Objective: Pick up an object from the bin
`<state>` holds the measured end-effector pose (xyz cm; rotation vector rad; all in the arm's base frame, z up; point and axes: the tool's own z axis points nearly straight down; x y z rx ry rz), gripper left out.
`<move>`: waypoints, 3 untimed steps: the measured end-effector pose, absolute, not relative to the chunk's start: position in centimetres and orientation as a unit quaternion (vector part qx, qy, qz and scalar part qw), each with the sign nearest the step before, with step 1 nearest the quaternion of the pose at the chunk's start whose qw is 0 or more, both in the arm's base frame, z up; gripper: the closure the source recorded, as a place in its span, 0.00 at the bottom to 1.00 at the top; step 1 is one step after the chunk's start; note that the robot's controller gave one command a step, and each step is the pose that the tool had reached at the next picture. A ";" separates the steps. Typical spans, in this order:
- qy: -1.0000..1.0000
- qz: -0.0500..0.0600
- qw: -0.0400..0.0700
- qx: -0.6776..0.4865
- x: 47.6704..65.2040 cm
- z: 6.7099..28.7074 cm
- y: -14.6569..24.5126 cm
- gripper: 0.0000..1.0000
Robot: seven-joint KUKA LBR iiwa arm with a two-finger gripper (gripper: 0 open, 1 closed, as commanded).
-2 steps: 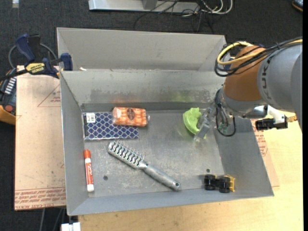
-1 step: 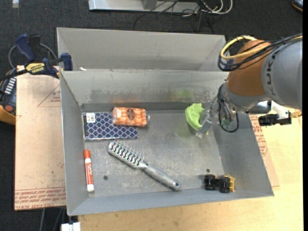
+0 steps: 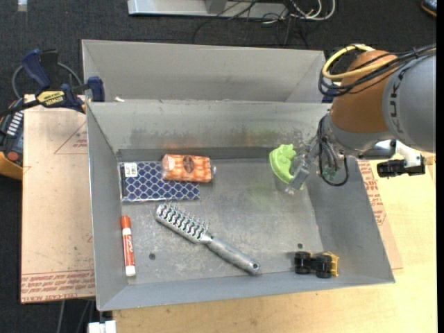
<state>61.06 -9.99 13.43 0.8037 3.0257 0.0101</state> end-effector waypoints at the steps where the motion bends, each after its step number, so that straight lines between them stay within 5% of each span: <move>1: 0.966 0.003 0.006 0.257 61.1 14.4 -10.0 1.00; 3: 0.967 0.004 0.006 0.256 61.1 15.7 -10.0 1.00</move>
Offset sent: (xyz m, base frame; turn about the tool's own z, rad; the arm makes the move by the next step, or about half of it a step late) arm -0.0002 0.0001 0.0316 0.0000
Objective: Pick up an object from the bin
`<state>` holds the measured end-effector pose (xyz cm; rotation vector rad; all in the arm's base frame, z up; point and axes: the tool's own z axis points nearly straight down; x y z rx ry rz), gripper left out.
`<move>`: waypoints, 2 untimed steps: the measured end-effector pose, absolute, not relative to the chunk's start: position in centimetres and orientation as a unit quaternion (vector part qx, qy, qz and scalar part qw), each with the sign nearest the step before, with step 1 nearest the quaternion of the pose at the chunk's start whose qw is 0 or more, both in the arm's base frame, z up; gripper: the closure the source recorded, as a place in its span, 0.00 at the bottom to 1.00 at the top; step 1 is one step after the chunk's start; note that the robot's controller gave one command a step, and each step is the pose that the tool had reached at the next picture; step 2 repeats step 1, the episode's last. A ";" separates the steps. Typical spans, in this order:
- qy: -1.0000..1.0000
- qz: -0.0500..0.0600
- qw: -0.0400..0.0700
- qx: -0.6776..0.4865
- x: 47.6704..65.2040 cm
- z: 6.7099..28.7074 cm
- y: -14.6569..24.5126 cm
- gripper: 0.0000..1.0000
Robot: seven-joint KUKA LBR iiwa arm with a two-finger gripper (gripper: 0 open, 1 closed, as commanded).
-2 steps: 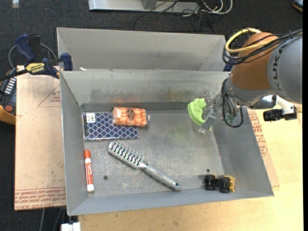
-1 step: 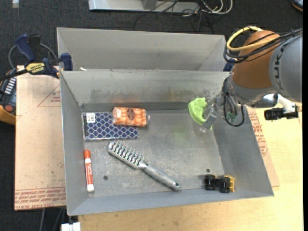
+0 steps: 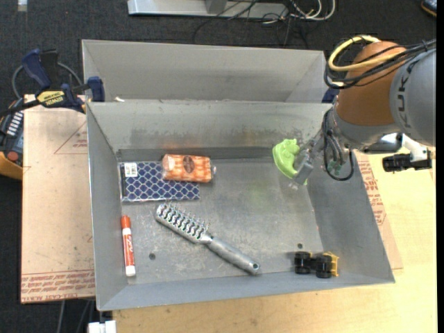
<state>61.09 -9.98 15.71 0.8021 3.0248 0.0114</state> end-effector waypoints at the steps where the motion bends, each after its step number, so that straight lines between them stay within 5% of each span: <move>1: 0.967 0.004 0.005 0.256 61.0 16.6 -10.0 1.00; 2: 0.967 0.004 0.005 0.256 61.0 16.6 -10.0 1.00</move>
Offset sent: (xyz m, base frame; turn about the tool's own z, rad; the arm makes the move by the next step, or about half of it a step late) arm -0.0003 0.0000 0.0030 0.0000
